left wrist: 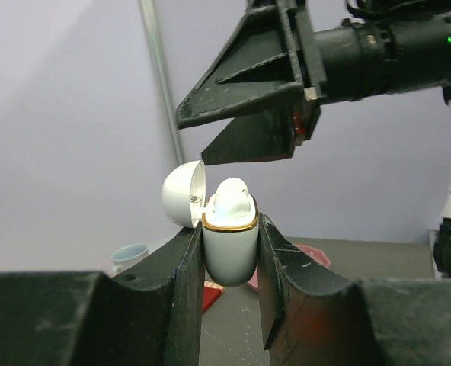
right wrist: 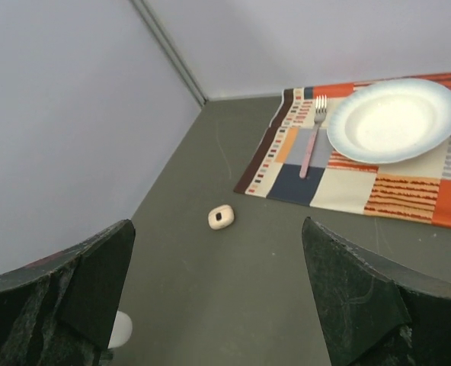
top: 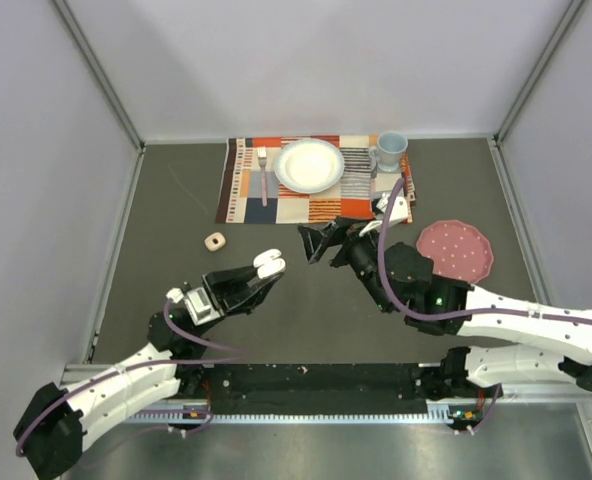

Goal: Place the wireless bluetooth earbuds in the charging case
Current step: Close the charging case with the earbuds.

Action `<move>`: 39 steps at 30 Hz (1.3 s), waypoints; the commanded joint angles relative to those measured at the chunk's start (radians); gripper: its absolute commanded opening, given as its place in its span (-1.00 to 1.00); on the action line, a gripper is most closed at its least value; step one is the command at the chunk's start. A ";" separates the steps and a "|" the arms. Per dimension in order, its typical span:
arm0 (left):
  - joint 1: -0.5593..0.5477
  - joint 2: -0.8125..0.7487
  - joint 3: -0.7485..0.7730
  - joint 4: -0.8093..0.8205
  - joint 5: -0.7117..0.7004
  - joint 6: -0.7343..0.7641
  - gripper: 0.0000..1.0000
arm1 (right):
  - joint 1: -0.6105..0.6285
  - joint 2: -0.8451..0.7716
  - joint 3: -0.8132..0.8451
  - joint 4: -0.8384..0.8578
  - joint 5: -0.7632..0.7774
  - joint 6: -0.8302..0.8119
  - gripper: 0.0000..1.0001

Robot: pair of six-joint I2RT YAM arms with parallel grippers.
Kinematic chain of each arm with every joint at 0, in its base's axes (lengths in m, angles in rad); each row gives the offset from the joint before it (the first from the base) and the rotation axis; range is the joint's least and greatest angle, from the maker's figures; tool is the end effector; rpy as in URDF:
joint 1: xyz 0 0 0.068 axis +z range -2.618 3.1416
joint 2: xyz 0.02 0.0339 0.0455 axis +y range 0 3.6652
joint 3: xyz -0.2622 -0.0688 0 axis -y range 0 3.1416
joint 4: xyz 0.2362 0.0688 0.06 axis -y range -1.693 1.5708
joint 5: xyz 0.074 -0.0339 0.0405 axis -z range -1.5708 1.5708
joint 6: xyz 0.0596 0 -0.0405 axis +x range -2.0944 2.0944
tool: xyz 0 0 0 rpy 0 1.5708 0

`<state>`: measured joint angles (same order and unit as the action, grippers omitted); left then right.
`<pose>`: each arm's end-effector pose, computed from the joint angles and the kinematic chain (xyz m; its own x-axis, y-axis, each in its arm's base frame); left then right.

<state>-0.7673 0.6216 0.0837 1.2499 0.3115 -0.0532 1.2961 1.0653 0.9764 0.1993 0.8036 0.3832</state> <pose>0.0877 -0.1099 0.2821 0.4256 -0.4808 -0.7666 0.8516 0.4992 0.1597 0.1086 0.2273 0.3944 -0.1495 0.4262 -0.8922 -0.4508 0.7737 0.4452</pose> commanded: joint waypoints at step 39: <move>-0.003 0.079 0.128 -0.153 0.245 0.021 -1.00 | -0.190 0.050 0.120 -0.345 -0.506 0.272 0.84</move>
<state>-0.7673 0.6964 0.1631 1.0748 0.5571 -0.0441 1.1137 1.1042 1.0435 -0.1650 0.3229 0.6479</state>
